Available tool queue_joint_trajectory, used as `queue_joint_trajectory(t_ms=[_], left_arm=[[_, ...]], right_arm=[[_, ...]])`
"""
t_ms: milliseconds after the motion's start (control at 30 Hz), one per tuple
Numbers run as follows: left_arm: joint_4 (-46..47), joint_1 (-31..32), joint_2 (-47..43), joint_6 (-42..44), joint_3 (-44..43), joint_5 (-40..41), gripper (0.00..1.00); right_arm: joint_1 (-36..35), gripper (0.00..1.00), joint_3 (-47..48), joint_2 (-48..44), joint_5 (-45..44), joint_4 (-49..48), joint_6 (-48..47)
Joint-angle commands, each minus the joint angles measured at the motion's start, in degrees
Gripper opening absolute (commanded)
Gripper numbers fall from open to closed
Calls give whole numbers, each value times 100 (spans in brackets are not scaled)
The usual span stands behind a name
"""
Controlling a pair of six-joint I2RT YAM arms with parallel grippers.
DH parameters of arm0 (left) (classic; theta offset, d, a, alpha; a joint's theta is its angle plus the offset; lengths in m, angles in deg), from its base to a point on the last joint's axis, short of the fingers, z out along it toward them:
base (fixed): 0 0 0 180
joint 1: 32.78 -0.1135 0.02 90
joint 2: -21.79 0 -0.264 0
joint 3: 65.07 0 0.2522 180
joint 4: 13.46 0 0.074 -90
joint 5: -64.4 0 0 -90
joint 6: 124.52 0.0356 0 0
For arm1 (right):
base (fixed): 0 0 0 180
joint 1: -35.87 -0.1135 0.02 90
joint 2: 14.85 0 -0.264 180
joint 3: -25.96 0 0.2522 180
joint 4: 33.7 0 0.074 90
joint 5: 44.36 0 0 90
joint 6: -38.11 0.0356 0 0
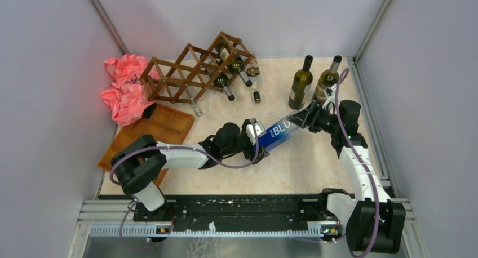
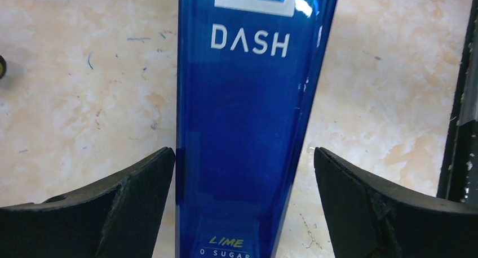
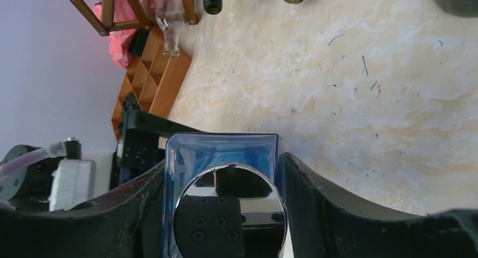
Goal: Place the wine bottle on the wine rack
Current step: Adjust the wine bottle at the center of the board.
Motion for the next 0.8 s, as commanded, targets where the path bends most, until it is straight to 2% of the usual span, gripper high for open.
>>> queue_joint_trajectory(t_ms=[0,100,200,267,367,500,633,767], left_arm=[[328,17,261,130,-134,-46,98],[362,17,391,107,-171,-22,91],[359,17,445,44,-207,-67,78],[359,17,446,22,-210,-143,61],[357,17,386,22,-161,-237,27],[295,17,246,35,-78,-293,0],[262,17,77,22,35,-352,0],[372,17,-106,21,206,-383,0]], right_arm=[[10,0,175,-122,575,-718,494],[12,0,182,-91,584,-736,498],[10,0,174,-73,584,-737,494],[10,0,169,-69,593,-745,494],[14,0,157,-55,600,-754,500],[10,0,126,-63,633,-787,479],[10,1,70,-82,684,-824,430],[10,16,37,-103,774,-850,397]])
